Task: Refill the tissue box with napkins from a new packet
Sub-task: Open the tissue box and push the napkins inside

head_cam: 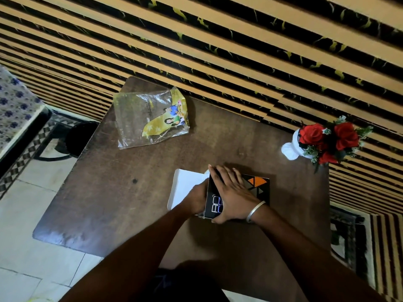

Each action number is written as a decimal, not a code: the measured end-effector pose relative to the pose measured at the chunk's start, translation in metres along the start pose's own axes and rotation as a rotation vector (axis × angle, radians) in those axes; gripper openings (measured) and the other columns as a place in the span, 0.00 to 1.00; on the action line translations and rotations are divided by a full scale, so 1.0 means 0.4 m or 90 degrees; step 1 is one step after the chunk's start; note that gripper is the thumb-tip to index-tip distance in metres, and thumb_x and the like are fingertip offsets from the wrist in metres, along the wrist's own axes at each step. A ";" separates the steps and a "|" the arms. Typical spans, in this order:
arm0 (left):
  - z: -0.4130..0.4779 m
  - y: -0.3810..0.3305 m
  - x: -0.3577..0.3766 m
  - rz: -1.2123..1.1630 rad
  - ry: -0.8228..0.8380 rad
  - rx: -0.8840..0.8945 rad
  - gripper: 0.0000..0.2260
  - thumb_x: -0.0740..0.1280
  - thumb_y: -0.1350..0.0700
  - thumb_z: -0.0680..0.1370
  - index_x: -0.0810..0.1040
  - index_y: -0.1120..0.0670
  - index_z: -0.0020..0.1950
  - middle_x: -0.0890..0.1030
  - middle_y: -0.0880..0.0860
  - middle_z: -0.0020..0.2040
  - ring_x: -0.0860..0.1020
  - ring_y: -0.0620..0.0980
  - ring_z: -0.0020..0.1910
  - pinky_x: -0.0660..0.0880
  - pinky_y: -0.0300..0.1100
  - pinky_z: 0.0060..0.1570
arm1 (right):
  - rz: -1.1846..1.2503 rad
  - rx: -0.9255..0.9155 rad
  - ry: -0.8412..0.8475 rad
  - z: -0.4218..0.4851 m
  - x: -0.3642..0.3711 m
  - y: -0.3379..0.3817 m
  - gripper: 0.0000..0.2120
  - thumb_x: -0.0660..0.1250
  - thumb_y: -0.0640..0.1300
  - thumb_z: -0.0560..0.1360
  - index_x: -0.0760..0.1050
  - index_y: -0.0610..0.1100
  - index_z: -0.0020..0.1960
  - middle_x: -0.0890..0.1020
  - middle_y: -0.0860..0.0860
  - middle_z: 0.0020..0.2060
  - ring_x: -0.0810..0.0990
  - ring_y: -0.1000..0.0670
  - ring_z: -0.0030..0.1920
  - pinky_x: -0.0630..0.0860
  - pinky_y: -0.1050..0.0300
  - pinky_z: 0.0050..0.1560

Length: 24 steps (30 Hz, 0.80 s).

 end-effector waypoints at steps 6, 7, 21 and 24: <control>-0.031 0.000 -0.096 0.396 -0.229 0.143 0.08 0.67 0.52 0.76 0.74 0.54 0.52 0.80 0.52 0.45 0.79 0.53 0.45 0.75 0.48 0.44 | 0.003 -0.002 -0.003 0.003 0.001 -0.001 0.71 0.73 0.71 0.54 0.30 0.50 0.79 0.45 0.45 0.80 0.43 0.43 0.80 0.42 0.39 0.79; -0.043 -0.014 -0.087 0.447 -0.208 0.203 0.08 0.67 0.52 0.76 0.74 0.54 0.51 0.80 0.53 0.45 0.79 0.54 0.44 0.73 0.48 0.44 | 0.004 -0.004 -0.004 0.002 0.000 -0.001 0.71 0.73 0.71 0.54 0.30 0.50 0.79 0.45 0.45 0.80 0.43 0.43 0.80 0.42 0.39 0.79; -0.078 -0.008 0.061 1.034 0.250 0.597 0.13 0.72 0.51 0.69 0.85 0.50 0.53 0.85 0.50 0.52 0.80 0.55 0.62 0.63 0.63 0.73 | 0.003 -0.017 -0.006 0.005 0.008 0.002 0.71 0.74 0.72 0.55 0.30 0.50 0.78 0.46 0.43 0.80 0.43 0.41 0.80 0.39 0.39 0.78; -0.064 0.020 0.080 1.072 0.327 0.602 0.07 0.76 0.50 0.63 0.85 0.49 0.38 0.84 0.48 0.39 0.83 0.52 0.46 0.69 0.52 0.66 | -0.024 -0.027 -0.007 0.001 0.013 0.003 0.73 0.76 0.70 0.54 0.31 0.48 0.79 0.48 0.42 0.79 0.45 0.41 0.80 0.41 0.37 0.78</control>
Point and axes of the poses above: each hand's wrist, its own z-axis towards the middle knuckle, its own x-axis out of the palm, y = z × x, the point moved 8 cm from there along z, towards the middle knuckle
